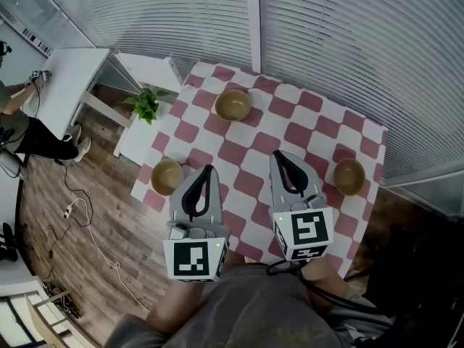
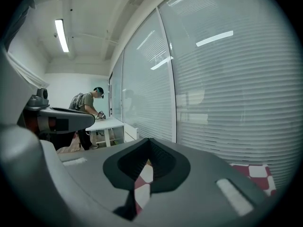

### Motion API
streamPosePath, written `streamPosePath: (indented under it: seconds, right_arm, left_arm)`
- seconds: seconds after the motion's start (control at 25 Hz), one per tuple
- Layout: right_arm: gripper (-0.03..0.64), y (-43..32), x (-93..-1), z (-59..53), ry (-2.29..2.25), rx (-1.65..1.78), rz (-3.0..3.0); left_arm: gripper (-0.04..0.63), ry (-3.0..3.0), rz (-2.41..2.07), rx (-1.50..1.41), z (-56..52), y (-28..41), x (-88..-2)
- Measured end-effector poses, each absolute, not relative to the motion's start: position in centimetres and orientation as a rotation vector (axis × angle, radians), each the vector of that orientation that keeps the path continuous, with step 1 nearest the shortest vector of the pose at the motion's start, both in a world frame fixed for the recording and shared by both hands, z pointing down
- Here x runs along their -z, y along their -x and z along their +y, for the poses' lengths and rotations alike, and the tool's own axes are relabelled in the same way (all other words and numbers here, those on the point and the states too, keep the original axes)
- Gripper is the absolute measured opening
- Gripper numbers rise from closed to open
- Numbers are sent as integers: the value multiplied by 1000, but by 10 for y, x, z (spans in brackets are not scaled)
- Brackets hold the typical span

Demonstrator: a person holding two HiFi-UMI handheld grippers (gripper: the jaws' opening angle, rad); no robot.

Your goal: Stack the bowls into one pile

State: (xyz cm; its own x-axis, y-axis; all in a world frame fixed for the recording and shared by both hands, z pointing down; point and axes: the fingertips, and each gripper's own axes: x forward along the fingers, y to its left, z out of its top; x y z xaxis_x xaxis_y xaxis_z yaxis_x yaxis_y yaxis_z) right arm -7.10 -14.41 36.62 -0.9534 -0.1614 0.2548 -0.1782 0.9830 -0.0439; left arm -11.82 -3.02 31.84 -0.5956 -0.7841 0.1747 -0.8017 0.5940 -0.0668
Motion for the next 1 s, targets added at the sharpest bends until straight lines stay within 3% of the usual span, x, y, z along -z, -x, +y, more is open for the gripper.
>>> streamPosePath:
  seconds: [1.0]
  right_arm:
    - [28,213,-512,-204,-299,-219,-2569]
  left_arm:
    - [0,-1298,-2351,-143,-82,247,-457]
